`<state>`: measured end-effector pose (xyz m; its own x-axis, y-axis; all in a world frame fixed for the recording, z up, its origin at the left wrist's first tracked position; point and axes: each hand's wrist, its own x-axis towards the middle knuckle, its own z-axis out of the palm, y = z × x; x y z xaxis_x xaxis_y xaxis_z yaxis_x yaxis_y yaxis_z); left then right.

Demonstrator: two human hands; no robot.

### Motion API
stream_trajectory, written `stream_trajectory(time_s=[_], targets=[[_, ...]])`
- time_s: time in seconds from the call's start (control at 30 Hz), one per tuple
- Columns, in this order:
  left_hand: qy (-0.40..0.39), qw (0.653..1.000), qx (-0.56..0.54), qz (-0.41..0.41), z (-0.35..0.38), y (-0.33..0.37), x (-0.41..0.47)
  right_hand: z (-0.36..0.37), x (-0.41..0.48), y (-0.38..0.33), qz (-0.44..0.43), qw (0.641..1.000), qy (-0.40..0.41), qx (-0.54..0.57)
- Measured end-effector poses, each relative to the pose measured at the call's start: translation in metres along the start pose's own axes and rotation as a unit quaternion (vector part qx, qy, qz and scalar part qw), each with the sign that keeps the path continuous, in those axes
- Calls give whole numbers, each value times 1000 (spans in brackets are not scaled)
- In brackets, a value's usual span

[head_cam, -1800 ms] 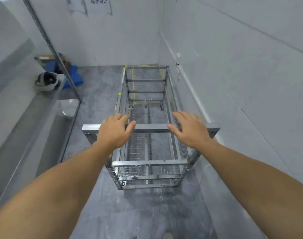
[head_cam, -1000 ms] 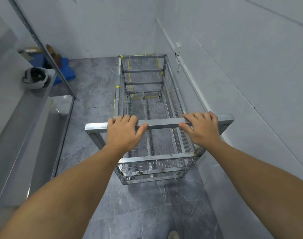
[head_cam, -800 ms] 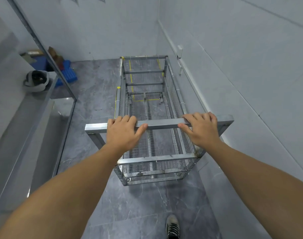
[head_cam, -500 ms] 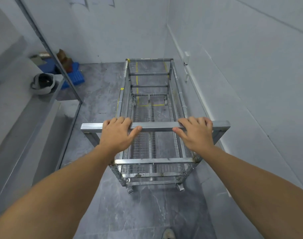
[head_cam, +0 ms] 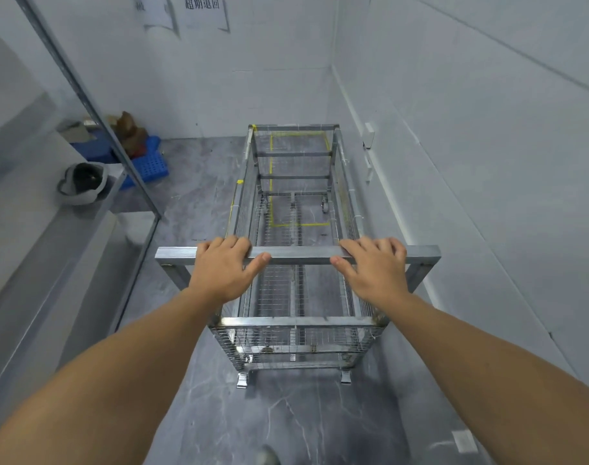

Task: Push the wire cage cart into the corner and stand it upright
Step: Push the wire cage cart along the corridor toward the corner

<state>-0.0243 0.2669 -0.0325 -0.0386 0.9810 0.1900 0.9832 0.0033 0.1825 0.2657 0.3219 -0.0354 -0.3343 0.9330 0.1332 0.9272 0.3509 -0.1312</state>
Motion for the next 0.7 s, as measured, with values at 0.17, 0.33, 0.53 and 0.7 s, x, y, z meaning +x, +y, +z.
stream_trajectory(time_s=[0.17,0.33,0.53,0.7], targets=[[-3,1000,10,1,9,-6,39,3,40,8,2,1000,-2,0],[0,1000,12,7,17,-10,76,7,77,19,5,1000,21,18],[1,1000,18,5,24,-16,123,10,126,30,3,1000,13,14],[-1,1000,17,-3,33,-19,166,18,170,43,-3,1000,25,11]])
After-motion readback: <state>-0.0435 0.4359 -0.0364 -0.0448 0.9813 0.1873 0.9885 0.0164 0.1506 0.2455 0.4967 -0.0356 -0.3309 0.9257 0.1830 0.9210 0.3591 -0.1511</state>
